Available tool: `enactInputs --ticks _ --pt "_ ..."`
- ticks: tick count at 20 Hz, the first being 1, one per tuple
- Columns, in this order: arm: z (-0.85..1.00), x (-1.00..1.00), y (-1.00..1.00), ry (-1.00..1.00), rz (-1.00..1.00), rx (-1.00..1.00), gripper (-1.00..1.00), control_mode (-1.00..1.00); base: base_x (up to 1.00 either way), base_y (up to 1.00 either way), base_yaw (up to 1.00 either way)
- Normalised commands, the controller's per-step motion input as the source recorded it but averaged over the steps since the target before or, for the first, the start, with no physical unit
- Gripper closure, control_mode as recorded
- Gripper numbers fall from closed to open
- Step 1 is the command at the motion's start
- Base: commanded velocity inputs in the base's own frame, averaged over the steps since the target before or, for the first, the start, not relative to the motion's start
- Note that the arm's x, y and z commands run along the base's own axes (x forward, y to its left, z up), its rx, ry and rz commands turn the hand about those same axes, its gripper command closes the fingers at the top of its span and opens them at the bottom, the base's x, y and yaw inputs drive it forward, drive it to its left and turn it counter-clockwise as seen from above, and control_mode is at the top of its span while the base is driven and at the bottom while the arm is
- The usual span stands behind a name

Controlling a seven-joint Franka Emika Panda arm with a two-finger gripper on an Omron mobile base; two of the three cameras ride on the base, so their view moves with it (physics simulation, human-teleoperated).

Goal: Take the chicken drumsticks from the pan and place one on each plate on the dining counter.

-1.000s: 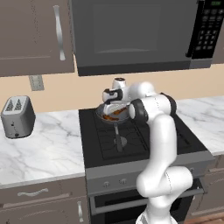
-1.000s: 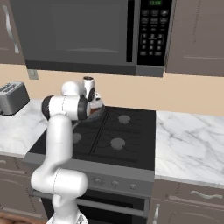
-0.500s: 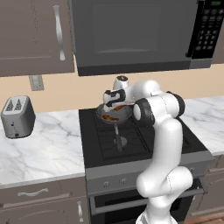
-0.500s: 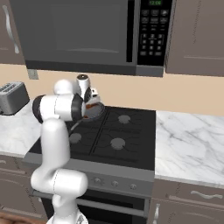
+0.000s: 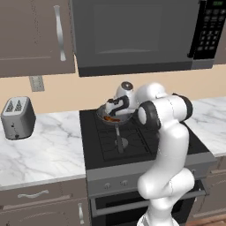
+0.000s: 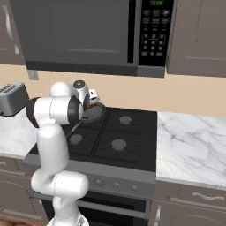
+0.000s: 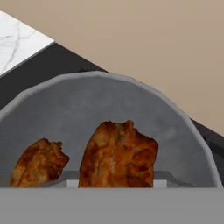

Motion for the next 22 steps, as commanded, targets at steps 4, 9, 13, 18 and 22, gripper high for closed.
enactInputs --ticks 4,9,13,18,22 --pt "0.47 -0.35 0.00 -0.16 0.00 0.05 1.00 -1.00 0.00 0.00 0.00" --pt "0.25 -0.52 0.00 -0.24 0.00 0.00 1.00 -1.00 0.00 0.00 0.00" --pt "0.42 -0.52 0.00 -0.29 0.00 0.04 1.00 -1.00 0.00 0.00 0.00" --pt "0.63 -0.63 -0.03 -0.07 0.00 0.16 1.00 -1.00 0.00 0.00 0.00" --pt "0.59 -0.76 -0.13 0.00 -0.03 0.13 1.00 -1.00 0.00 0.00 0.00"
